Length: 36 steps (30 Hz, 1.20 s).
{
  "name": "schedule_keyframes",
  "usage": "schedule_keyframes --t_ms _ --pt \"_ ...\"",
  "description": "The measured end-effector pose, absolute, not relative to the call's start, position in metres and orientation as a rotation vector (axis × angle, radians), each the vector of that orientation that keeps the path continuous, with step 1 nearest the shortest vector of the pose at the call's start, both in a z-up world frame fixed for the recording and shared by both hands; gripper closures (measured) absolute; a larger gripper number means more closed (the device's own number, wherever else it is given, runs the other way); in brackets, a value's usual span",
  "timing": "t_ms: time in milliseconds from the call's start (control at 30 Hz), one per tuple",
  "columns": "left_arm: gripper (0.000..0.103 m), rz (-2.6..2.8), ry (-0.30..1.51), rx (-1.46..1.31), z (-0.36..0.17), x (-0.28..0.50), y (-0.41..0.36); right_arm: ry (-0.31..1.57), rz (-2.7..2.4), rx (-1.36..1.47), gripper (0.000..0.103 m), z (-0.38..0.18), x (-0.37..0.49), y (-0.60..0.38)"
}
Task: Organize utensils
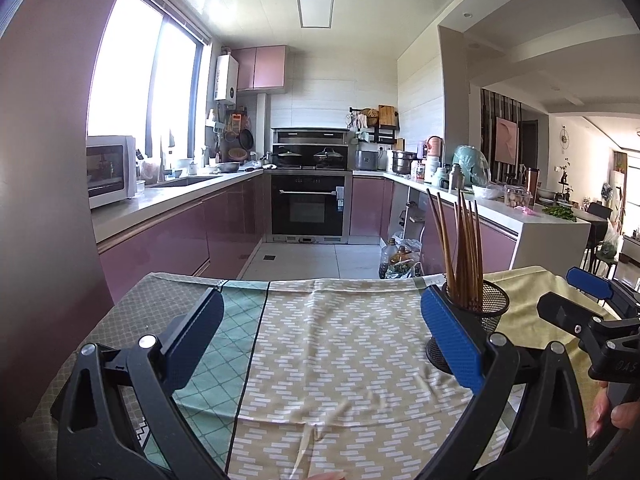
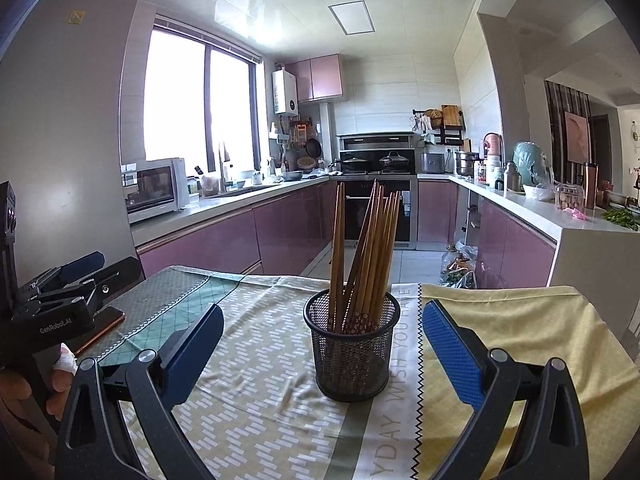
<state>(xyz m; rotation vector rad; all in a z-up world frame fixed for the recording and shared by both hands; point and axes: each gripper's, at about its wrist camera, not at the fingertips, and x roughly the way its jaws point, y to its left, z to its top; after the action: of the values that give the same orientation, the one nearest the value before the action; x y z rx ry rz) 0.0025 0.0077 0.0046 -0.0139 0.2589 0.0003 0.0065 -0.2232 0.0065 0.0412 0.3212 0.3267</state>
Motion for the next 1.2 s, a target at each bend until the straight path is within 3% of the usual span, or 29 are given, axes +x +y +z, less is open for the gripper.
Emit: schedule_keyframes --t_ms 1200 --pt "0.006 0.024 0.205 -0.01 0.007 -0.01 0.013 0.279 0.318 0.046 0.007 0.011 -0.003 -0.22"
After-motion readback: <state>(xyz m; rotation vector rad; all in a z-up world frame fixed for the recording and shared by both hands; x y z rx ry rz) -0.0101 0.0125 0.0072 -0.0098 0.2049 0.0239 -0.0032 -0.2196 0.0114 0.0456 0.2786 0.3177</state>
